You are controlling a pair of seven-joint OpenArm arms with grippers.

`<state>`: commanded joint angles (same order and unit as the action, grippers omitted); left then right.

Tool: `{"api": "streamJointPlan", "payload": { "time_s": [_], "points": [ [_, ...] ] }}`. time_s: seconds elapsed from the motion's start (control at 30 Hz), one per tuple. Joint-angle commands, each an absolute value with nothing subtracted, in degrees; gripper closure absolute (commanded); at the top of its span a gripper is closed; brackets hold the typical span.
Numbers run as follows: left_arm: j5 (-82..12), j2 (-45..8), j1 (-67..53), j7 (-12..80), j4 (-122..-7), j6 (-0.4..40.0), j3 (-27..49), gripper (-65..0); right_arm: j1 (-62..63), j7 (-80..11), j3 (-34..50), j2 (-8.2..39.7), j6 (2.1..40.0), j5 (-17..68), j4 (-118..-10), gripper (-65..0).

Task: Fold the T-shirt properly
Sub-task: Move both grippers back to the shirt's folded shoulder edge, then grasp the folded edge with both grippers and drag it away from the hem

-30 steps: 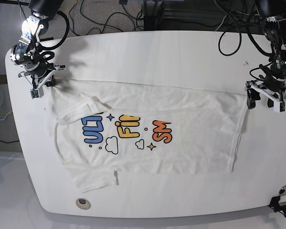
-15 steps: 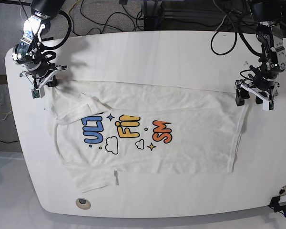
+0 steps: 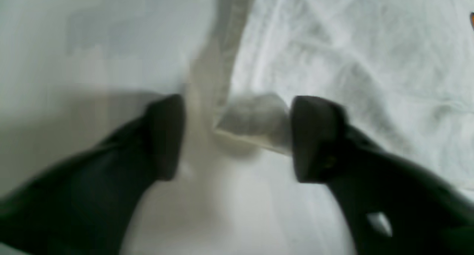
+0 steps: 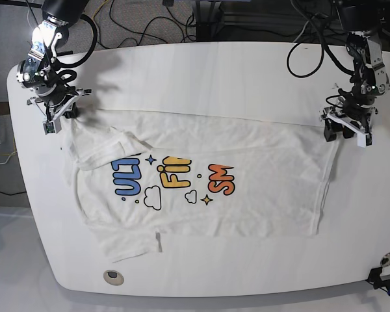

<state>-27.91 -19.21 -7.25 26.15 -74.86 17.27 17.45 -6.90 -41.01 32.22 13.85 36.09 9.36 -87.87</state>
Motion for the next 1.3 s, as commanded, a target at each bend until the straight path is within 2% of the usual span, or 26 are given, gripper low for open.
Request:
{"api": "streamJointPlan", "payload": {
  "time_s": [0.07,0.1,0.17,0.33,0.63,0.9,1.3],
  "points": [
    [-28.0,-19.2,-7.3,26.2,-74.9,17.3,17.5,-5.7,-7.0,-41.0,32.2,13.8,36.2,9.4,-88.0,0.0],
    [-28.0,-19.1,-7.3,26.2,-74.9,17.3,17.5,-2.2,-7.1,-41.0,32.2,13.8,36.2,9.4,-88.3,0.0],
    [-28.1,-19.1,-7.3,26.2,-74.9,17.3,17.5,0.0,-7.3,-41.3,32.2,13.7,36.2,9.4,-89.7,0.0],
    [-28.3,-19.1,-8.0,26.6,-76.9,17.3,17.5,0.0,-9.5,-41.4,32.2,12.4,36.2,9.4,-93.7,0.0],
    [-28.3,-19.5,-20.6,26.6,-88.7,17.3,18.0,0.0,-15.3,-43.6,32.6,12.2,36.2,9.4,-97.3,0.0],
    [-28.1,-19.6,-31.4,26.6,-96.5,17.3,23.3,0.0,-24.0,-44.0,32.7,10.6,36.2,9.4,-103.3,0.0],
    [-28.4,-21.5,-38.1,26.6,-98.7,17.3,28.6,0.0,-29.4,-44.0,32.7,9.0,36.2,9.4,-105.8,0.0]
  ]
}}
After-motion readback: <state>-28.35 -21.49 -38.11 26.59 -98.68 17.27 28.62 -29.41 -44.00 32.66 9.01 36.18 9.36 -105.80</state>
